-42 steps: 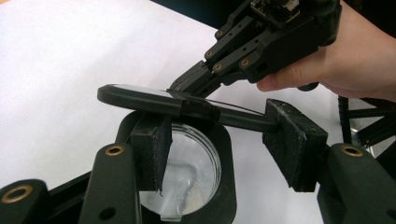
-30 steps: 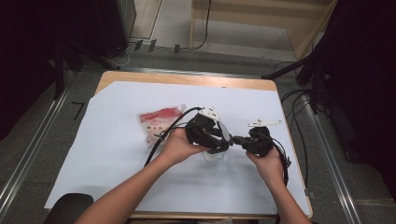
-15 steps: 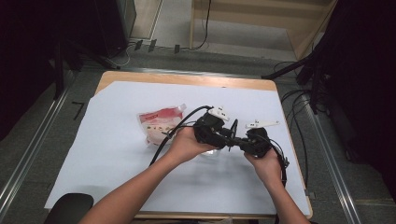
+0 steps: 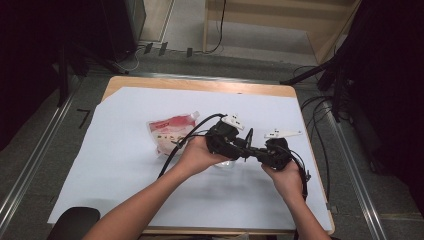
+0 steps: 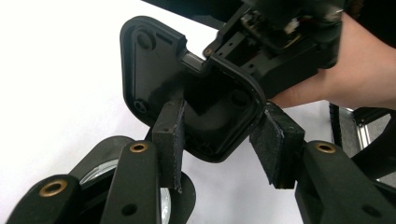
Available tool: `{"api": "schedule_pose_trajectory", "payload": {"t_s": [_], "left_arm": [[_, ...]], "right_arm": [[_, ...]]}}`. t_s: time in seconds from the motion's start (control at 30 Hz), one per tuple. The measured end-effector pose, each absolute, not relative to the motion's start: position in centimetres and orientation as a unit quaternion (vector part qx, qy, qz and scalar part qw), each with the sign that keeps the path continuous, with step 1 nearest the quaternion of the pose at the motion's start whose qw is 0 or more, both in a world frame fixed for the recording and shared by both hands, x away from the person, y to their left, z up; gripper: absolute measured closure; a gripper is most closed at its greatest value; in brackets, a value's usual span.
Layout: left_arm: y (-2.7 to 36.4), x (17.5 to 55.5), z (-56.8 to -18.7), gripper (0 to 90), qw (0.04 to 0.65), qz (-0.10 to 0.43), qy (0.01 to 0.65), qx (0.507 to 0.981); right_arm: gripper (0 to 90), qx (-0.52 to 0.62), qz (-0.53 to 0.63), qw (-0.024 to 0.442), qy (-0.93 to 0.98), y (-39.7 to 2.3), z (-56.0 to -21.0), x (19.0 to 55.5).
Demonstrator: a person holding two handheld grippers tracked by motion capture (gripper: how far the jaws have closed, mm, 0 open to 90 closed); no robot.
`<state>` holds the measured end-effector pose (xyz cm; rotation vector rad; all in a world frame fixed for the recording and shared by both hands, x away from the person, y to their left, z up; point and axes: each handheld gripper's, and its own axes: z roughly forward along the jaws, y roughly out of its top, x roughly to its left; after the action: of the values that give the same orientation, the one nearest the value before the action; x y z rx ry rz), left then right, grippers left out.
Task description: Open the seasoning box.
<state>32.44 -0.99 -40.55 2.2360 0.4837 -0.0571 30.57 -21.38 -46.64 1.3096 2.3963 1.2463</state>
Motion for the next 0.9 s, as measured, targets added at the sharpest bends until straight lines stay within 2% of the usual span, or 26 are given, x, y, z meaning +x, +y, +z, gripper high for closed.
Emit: {"api": "schedule_pose_trajectory", "payload": {"t_s": [0.17, 0.43, 0.9], "left_arm": [[-0.5, 32.4, -40.3, 52.4, 0.417, -0.040, 0.200, 0.886], [1.8, 32.0, -39.3, 48.2, 0.413, -0.034, 0.211, 0.885], [6.2, 30.8, -39.8, 47.0, 0.422, -0.019, 0.250, 0.871]], "right_arm": [[90.0, 0.431, 0.419, 0.065, 0.796, -21.6, -46.3, 29.5], [90.0, 0.422, 0.408, 0.041, 0.808, -20.7, -46.9, 28.2], [90.0, 0.438, 0.400, 0.045, 0.803, -21.1, -47.7, 29.4]]}}
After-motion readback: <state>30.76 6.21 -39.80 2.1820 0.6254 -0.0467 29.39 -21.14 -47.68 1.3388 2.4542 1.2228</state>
